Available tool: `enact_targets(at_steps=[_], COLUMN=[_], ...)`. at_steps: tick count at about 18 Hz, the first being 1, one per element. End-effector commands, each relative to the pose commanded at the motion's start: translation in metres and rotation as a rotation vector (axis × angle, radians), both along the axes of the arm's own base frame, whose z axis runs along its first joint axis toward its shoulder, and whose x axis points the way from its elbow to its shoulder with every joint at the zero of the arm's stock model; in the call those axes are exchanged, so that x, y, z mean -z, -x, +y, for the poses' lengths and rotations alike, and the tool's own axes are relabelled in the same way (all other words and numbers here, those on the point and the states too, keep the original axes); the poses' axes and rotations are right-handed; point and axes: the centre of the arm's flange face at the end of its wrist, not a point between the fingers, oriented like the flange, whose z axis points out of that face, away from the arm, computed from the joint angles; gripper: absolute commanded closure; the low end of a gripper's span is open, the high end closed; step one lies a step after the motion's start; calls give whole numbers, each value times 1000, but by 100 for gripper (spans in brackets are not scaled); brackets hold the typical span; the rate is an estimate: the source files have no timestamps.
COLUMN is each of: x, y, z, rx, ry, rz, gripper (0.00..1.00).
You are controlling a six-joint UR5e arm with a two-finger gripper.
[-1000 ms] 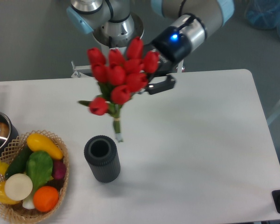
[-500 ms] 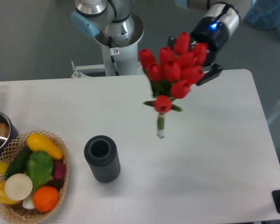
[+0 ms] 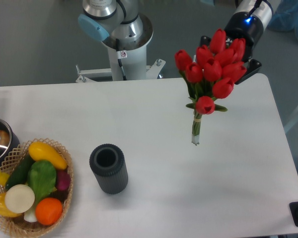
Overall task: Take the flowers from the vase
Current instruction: 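Carry the tulip bouquet up and away from the vase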
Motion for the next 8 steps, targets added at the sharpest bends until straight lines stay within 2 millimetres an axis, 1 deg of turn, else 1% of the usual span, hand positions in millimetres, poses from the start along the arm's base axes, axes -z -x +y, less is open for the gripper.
enact_targets(at_steps=[8], x=[4], y=[-1], z=[0], rx=[-3], ry=[10], rz=[-6], gripper=[61])
